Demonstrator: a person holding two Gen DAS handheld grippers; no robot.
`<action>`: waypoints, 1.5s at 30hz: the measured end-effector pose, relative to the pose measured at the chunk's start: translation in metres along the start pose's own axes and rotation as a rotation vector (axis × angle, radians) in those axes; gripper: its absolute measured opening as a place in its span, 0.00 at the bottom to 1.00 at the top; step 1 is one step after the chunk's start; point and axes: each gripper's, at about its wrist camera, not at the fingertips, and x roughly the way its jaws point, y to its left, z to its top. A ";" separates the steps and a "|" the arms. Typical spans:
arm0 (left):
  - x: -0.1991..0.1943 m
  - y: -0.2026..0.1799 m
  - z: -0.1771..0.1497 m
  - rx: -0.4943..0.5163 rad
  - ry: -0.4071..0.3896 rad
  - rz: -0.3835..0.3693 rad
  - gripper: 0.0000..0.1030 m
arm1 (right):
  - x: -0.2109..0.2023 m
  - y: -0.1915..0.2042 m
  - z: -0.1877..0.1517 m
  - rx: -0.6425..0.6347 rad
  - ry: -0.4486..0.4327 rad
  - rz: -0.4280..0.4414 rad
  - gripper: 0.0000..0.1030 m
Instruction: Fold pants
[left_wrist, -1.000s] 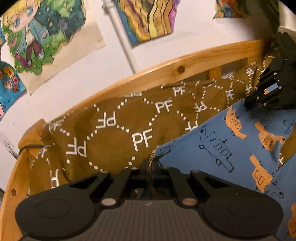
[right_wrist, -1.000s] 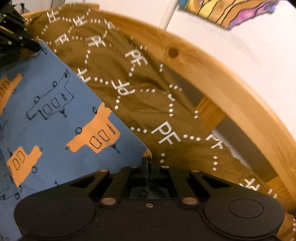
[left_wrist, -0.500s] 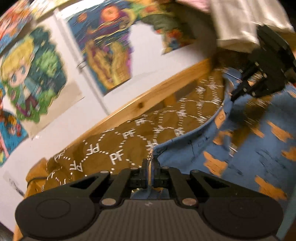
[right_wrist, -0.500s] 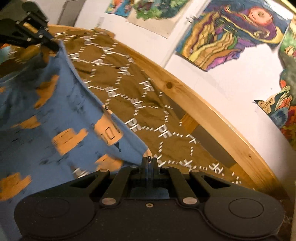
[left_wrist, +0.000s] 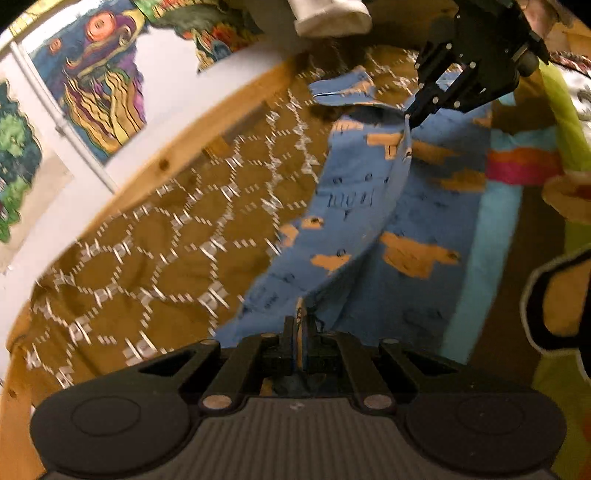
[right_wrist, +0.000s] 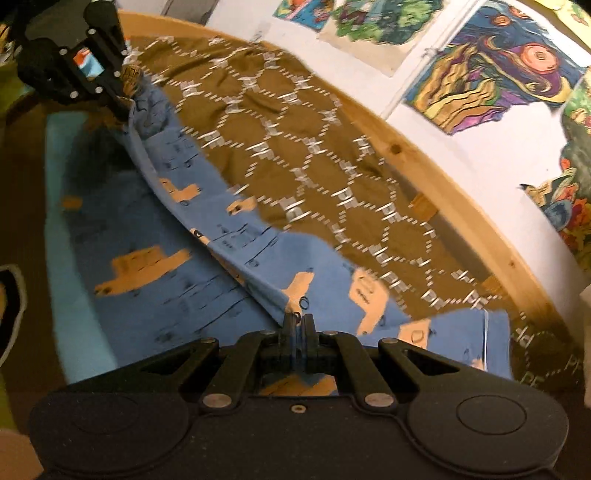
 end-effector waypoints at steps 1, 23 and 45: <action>0.001 -0.002 -0.005 -0.007 0.010 -0.005 0.03 | -0.001 0.006 -0.002 0.000 0.006 0.006 0.01; 0.014 -0.014 -0.037 -0.002 0.108 -0.040 0.02 | -0.006 0.053 -0.023 -0.060 0.067 0.079 0.01; 0.015 -0.022 -0.039 0.003 0.097 -0.029 0.02 | 0.006 0.063 -0.031 -0.131 0.129 0.166 0.00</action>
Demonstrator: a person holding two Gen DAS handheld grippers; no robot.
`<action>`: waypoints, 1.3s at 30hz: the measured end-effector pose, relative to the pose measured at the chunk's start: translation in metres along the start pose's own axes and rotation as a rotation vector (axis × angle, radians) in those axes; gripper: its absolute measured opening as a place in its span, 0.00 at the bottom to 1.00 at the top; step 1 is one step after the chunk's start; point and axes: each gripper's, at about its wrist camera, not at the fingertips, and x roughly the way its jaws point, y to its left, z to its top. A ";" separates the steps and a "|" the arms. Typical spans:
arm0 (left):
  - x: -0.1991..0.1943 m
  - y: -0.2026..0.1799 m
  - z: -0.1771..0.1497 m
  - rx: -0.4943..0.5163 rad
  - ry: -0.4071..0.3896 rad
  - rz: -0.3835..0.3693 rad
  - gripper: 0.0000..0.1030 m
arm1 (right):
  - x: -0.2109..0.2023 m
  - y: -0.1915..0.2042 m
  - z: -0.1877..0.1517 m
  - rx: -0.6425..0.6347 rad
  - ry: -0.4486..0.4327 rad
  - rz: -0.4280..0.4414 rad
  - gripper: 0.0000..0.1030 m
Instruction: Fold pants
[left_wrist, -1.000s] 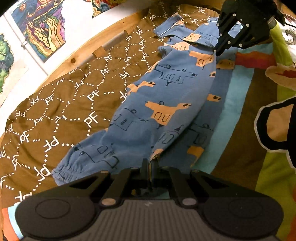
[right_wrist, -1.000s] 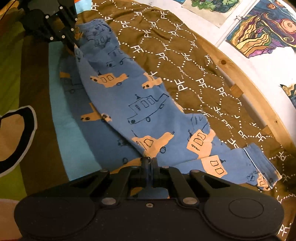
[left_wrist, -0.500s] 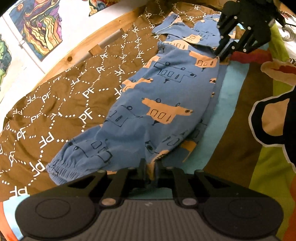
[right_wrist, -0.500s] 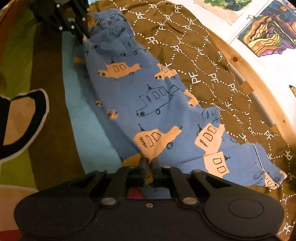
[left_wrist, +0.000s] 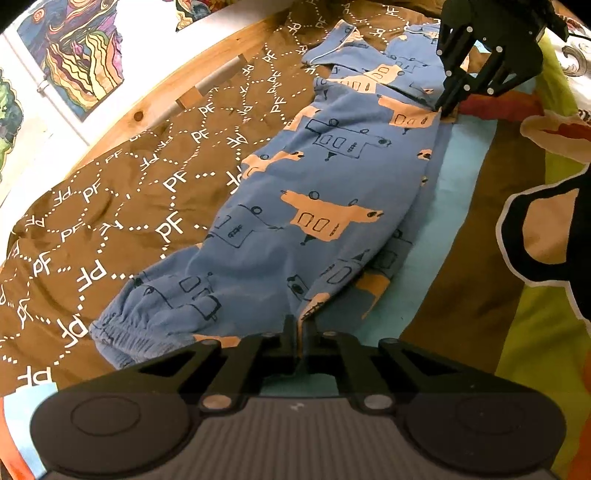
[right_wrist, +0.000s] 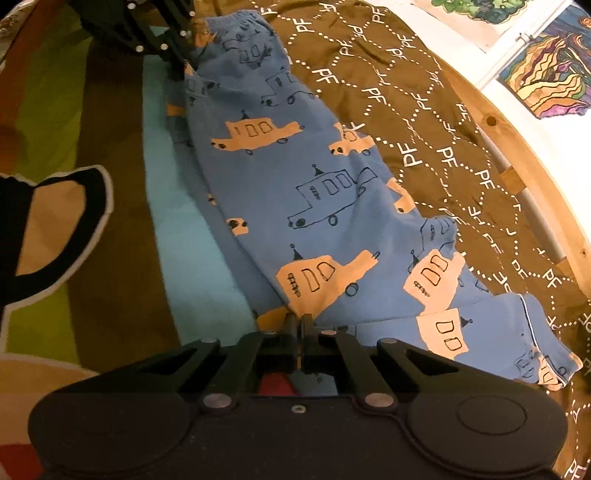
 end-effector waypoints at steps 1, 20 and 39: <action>-0.001 0.000 -0.001 0.003 -0.003 0.000 0.02 | -0.002 0.001 -0.001 -0.006 0.003 0.008 0.00; -0.021 0.004 0.020 -0.195 -0.078 -0.065 0.78 | -0.026 -0.038 -0.010 0.374 0.036 0.077 0.72; 0.044 -0.069 0.209 -0.302 0.083 -0.359 1.00 | -0.070 -0.147 -0.105 1.133 0.123 0.009 0.99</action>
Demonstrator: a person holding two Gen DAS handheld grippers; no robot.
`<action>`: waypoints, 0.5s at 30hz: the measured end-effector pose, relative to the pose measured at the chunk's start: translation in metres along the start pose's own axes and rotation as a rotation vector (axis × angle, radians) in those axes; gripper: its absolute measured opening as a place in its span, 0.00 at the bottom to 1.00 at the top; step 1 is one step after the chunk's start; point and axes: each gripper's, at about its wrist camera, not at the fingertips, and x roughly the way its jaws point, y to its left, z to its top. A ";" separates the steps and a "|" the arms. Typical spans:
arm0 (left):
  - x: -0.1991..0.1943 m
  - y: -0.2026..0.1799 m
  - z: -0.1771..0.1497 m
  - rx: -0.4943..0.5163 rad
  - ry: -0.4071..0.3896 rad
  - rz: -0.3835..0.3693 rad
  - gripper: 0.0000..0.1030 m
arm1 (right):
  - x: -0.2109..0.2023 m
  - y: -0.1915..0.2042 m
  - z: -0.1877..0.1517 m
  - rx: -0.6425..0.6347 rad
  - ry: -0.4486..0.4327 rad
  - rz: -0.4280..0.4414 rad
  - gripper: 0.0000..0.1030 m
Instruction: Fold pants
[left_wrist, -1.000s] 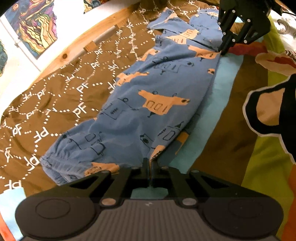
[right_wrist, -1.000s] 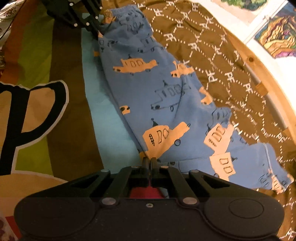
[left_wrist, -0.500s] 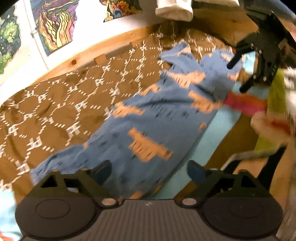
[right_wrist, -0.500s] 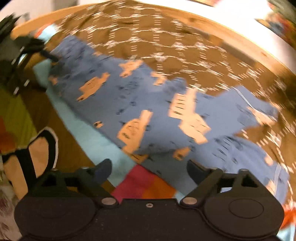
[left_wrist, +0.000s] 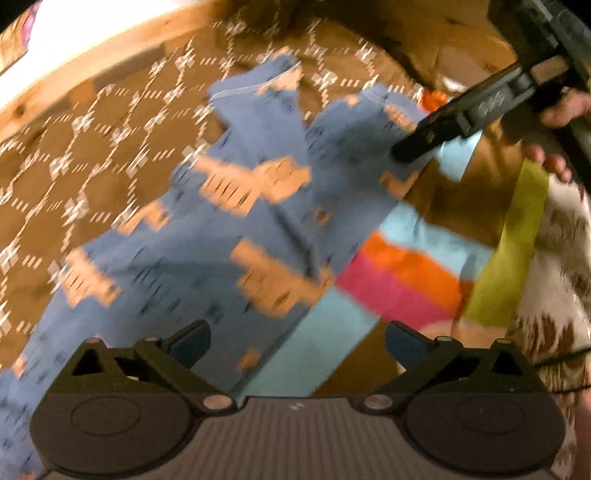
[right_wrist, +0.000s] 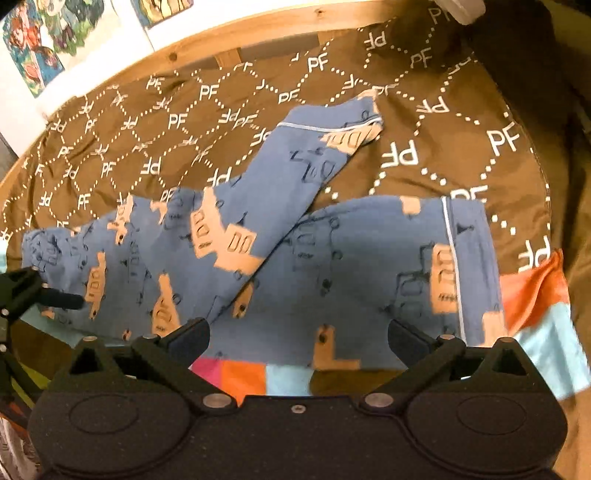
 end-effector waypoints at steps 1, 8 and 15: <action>0.005 -0.003 0.003 -0.011 -0.037 -0.003 1.00 | 0.002 -0.004 0.001 -0.017 -0.003 -0.005 0.99; 0.026 -0.001 0.003 -0.119 -0.191 0.013 1.00 | 0.011 -0.007 0.004 -0.202 0.008 -0.127 0.99; 0.033 0.000 0.009 -0.119 -0.226 0.025 1.00 | 0.017 -0.006 0.014 -0.283 -0.036 -0.162 0.99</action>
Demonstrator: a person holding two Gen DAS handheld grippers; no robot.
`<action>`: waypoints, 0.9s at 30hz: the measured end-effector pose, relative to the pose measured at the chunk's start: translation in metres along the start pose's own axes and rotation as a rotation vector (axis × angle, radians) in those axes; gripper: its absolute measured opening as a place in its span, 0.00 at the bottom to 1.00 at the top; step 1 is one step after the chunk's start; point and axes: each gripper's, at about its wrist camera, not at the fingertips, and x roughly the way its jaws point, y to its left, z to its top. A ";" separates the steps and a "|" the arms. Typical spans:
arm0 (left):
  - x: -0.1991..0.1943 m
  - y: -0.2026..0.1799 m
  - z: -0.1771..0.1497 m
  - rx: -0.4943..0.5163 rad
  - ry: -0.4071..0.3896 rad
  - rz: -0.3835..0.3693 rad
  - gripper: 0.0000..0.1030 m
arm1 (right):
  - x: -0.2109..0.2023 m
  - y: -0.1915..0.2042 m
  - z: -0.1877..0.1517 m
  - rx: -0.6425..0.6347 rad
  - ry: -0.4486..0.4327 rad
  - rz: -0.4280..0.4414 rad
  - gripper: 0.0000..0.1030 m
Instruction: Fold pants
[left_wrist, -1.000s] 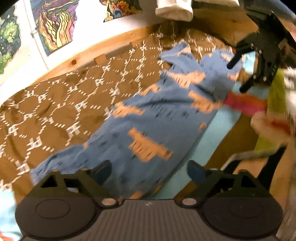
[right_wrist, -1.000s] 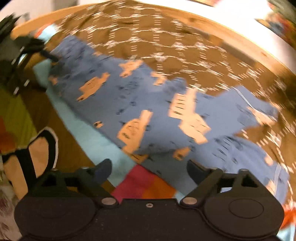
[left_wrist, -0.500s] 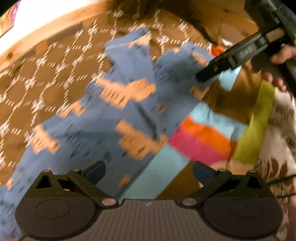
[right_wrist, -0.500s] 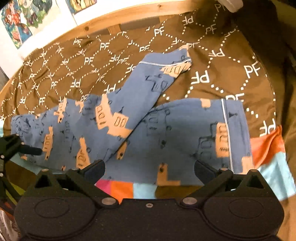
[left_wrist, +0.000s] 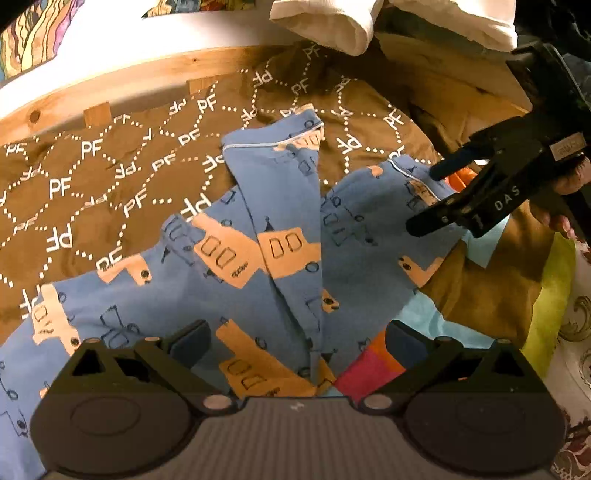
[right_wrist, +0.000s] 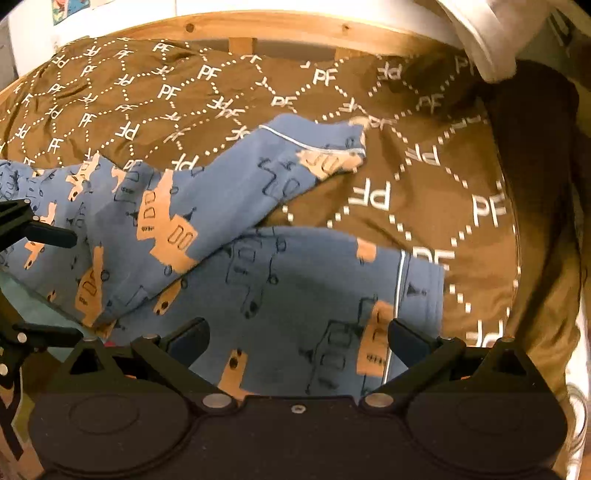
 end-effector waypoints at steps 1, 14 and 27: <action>0.000 0.000 0.000 0.005 -0.006 0.000 1.00 | 0.000 0.001 0.002 -0.012 -0.008 -0.001 0.99; 0.007 -0.016 -0.011 0.072 -0.062 -0.014 1.00 | 0.011 0.004 0.036 -0.128 -0.136 -0.055 0.99; 0.004 -0.008 -0.011 -0.012 -0.130 -0.013 0.99 | 0.021 0.024 0.062 -0.256 -0.251 -0.075 0.97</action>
